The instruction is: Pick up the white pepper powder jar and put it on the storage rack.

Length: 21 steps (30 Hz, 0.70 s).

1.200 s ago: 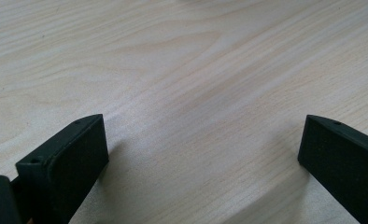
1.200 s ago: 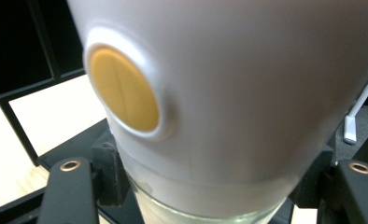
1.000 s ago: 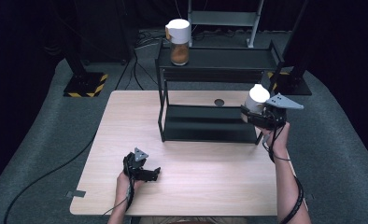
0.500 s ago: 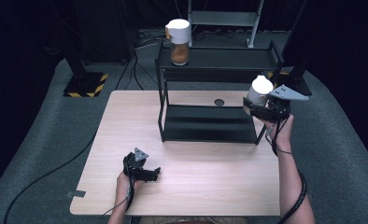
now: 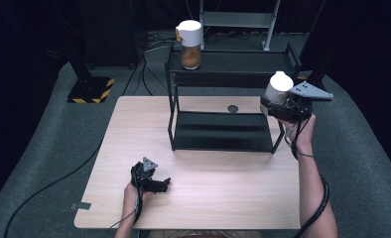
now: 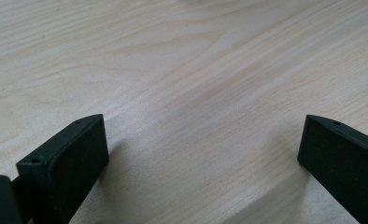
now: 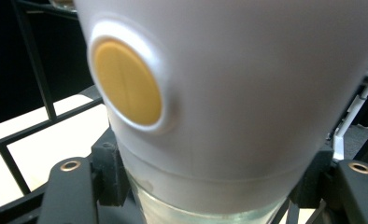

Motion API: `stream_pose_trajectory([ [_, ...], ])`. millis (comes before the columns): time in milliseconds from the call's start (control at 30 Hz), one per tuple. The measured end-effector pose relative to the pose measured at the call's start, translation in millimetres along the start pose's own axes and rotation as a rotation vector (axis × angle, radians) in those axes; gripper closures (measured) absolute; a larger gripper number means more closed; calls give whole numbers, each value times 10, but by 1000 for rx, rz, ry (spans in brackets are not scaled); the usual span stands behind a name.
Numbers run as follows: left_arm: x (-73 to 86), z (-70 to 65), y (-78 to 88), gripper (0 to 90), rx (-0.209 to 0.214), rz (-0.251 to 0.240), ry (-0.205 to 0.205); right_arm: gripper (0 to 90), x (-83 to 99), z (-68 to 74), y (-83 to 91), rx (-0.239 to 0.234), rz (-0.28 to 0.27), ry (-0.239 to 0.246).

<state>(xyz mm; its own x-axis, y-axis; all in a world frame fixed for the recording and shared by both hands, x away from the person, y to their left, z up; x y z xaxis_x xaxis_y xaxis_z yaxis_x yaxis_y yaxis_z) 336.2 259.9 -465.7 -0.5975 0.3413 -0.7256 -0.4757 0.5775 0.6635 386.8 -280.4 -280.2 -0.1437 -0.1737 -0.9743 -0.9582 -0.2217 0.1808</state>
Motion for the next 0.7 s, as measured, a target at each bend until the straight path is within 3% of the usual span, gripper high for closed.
stream_pose_trajectory([
  [700, 1, -2, 1, 13, -1, 0, 0, 302, -370, -68, 47, 4, -29, -1],
])
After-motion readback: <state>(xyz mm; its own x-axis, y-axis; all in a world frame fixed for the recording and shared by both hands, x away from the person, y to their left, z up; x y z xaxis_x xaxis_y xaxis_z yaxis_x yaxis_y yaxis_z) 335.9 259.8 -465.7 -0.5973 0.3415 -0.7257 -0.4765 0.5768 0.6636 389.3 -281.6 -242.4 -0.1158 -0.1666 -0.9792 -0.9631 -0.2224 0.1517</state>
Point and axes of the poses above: each handheld gripper's, and its own axes: y roughly backward along the jaws, x roughly out of its underside, z roughly to its left, the point moved 4 cm from there along -y, roughly forward along the jaws, and after that the axes turned 15 degrees about x, right-handed, at the moved point
